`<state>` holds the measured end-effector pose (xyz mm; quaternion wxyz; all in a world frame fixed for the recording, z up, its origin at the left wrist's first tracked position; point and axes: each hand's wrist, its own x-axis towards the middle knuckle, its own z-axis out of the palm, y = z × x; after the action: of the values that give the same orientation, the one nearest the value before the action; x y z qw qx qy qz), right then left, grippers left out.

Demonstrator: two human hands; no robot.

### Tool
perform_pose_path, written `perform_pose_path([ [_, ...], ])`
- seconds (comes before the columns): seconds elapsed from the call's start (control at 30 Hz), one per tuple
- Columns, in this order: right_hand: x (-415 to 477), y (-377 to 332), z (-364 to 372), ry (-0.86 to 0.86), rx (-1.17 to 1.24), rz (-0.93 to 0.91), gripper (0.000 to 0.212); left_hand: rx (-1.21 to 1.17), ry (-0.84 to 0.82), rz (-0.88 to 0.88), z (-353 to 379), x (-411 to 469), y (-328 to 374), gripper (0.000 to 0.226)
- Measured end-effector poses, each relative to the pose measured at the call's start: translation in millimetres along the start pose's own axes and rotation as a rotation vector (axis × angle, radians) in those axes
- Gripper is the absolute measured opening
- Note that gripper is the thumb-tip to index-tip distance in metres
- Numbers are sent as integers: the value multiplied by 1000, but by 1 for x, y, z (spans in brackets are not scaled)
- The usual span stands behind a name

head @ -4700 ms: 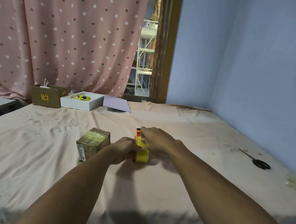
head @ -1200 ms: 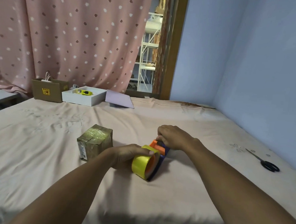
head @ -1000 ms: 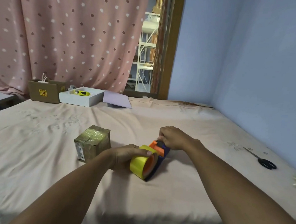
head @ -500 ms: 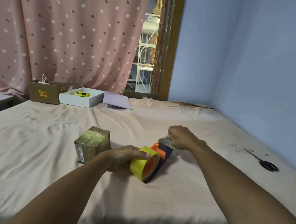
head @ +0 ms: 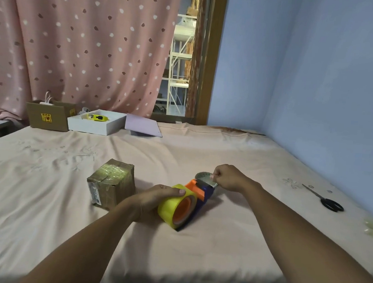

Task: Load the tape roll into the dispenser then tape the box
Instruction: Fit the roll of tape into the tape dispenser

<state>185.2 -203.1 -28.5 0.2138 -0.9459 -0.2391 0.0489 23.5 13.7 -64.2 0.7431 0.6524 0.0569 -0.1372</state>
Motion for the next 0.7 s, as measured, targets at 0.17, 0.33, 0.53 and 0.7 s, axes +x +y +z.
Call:
perform_pose_path([
  [0.17, -8, -14, -11, -118, 358, 84, 15, -289, -3, 77, 1, -5, -7, 39],
  [0.33, -21, -32, 6, -298, 991, 270, 14, -352, 43, 256, 9, -11, 14, 22],
  [0.53, -27, -65, 31, -341, 1697, 121, 36, -397, 29, 428, 23, -4, 37, 17],
  [0.7, -33, -82, 36, -331, 1902, 94, 48, -349, -9, 453, 29, -4, 52, 61],
])
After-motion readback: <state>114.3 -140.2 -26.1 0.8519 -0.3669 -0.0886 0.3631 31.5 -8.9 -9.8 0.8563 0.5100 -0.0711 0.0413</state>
